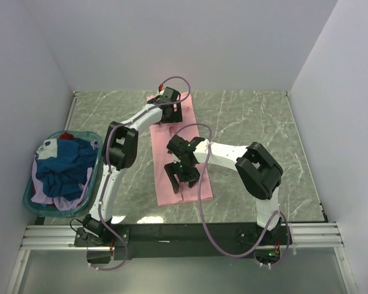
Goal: Fold and stack the t-shirts
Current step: Fold the tshirt
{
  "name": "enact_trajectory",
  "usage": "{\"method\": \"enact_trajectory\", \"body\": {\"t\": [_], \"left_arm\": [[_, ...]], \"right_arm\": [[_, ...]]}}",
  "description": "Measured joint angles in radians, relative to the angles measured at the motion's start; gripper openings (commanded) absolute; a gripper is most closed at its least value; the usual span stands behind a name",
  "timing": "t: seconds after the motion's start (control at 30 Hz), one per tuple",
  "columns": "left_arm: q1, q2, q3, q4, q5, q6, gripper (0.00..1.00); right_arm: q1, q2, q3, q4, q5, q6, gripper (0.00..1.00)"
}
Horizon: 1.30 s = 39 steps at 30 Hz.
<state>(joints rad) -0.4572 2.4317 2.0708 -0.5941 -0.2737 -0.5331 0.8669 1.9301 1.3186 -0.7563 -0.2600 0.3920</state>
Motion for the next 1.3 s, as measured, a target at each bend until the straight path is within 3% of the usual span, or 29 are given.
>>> {"method": "enact_trajectory", "body": {"t": [0.23,0.4,0.63,0.73,0.9,1.13,1.3], "left_arm": [[0.0,-0.008,-0.023,0.071,0.018,0.035,1.0],[0.0,-0.065,-0.044,0.05,0.021,0.011,0.99],[0.0,-0.377,-0.147,-0.039,0.007,-0.109,0.99],[-0.007,-0.603,-0.313,-0.07,-0.003,-0.18,0.97],[-0.043,-0.928,-0.721,-0.107,0.035,-0.294,0.94],[-0.127,-1.083,-1.186,-0.172,0.184,-0.425,0.88],[-0.159,-1.153,-1.262,-0.171,0.266,-0.477,0.84]], "right_arm": [[-0.003,-0.024,0.033,-0.02,0.026,0.009,0.8],[-0.026,-0.196,-0.063,-0.02,0.058,0.036,0.74],[-0.145,-0.397,-0.274,0.008,0.087,0.091,0.61],[-0.176,-0.42,-0.353,0.015,0.087,0.12,0.58],[-0.202,-0.43,-0.439,0.054,0.055,0.168,0.58],[-0.217,-0.43,-0.497,0.129,0.021,0.204,0.56],[-0.241,-0.426,-0.521,0.181,-0.002,0.211,0.53]]}}
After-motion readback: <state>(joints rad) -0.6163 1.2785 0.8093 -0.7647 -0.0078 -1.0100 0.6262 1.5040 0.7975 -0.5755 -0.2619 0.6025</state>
